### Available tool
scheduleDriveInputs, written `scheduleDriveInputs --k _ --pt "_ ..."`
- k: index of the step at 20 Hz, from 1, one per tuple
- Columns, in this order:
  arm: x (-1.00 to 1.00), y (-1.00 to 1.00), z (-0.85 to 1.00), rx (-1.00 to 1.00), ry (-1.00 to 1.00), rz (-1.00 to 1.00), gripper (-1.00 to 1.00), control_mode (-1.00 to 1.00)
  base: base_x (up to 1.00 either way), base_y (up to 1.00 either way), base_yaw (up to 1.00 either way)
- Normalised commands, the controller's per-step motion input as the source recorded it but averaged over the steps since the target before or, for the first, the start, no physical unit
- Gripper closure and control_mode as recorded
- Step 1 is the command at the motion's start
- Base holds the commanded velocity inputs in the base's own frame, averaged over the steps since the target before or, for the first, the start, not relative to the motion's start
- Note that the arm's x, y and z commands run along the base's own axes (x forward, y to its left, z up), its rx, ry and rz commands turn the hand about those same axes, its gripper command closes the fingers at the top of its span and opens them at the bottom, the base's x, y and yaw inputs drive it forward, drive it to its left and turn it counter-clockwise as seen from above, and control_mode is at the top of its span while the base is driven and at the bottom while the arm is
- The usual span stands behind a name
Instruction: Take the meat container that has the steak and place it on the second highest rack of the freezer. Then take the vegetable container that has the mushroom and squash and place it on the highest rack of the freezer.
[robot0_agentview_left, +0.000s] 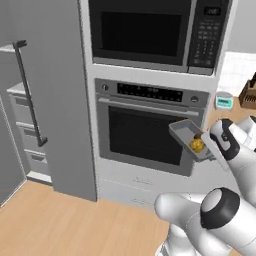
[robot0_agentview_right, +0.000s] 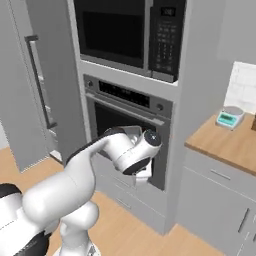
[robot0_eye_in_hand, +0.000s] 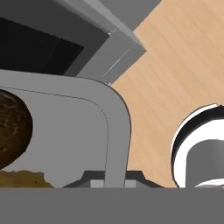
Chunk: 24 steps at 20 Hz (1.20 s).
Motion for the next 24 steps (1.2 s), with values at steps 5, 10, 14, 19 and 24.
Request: scheduleDriveInputs --k 5,10,14,19,24 --pt "0.0 0.0 0.0 0.0 0.0 0.0 1.0 1.0 0.39 1.0 0.31" --pt "0.0 0.0 0.0 0.0 0.0 0.0 1.0 1.0 0.76 0.97 0.13" --pt "0.0 0.0 0.0 0.0 0.0 0.0 1.0 1.0 0.17 1.0 0.18" --pt "0.0 0.0 0.0 0.0 0.0 0.0 1.0 1.0 0.46 1.0 0.12" --pt "0.0 0.0 0.0 0.0 0.0 0.0 1.0 1.0 0.36 1.0 -0.08"
